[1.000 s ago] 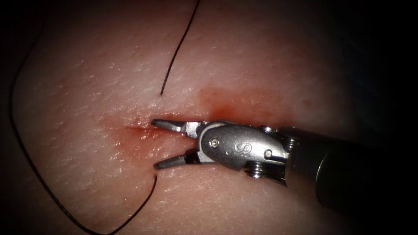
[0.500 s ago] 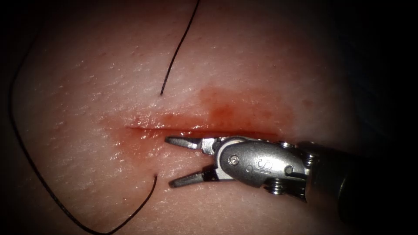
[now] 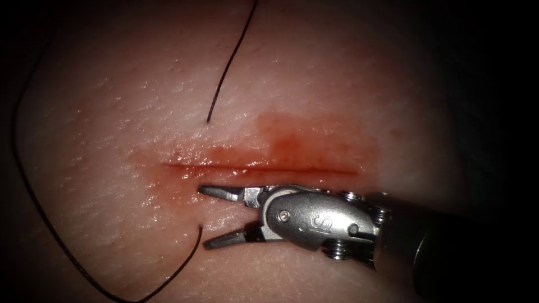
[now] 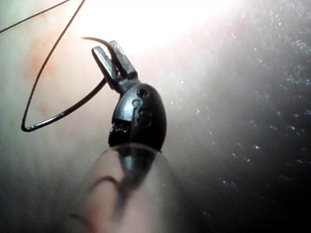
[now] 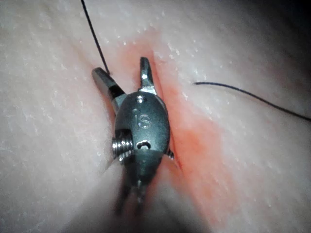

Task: Wound Closure
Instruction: Pull the suture through the cut until a short tail remains on top

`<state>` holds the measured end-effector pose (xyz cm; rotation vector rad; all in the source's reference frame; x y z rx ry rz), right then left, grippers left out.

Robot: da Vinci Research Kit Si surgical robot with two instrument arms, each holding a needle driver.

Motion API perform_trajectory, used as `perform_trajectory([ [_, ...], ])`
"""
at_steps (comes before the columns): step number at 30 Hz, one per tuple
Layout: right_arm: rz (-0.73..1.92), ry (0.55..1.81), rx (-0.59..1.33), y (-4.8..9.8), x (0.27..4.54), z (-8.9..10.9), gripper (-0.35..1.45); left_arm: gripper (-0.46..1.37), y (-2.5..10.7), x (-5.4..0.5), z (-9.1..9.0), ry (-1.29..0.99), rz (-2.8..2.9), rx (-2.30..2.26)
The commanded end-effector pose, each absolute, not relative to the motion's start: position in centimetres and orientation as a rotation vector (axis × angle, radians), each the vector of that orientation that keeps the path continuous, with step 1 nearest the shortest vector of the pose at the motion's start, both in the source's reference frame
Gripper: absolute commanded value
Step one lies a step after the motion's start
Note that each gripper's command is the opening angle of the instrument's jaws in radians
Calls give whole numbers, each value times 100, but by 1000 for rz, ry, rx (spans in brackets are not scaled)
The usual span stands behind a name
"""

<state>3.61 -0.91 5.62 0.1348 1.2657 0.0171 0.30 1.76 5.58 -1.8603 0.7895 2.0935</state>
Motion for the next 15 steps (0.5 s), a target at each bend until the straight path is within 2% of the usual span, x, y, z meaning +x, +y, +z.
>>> perform_trajectory([
  [1,17,1266,130,-91,363,562,55,-35,176,30,558,787,2095,-1862],
  [9,-3,1257,133,-100,378,571,59,-35,176,30,557,786,2094,-1865],
  [10,-10,1259,130,-100,379,571,50,-35,176,30,557,785,2094,-1865],
  [11,-14,1262,133,-99,379,571,23,-35,176,30,556,785,2094,-1866],
  [12,-15,1268,141,-99,378,571,-35,-35,175,31,556,785,2094,-1866],
  [15,-26,1266,164,-98,376,570,-35,-35,175,31,555,784,2094,-1867],
])
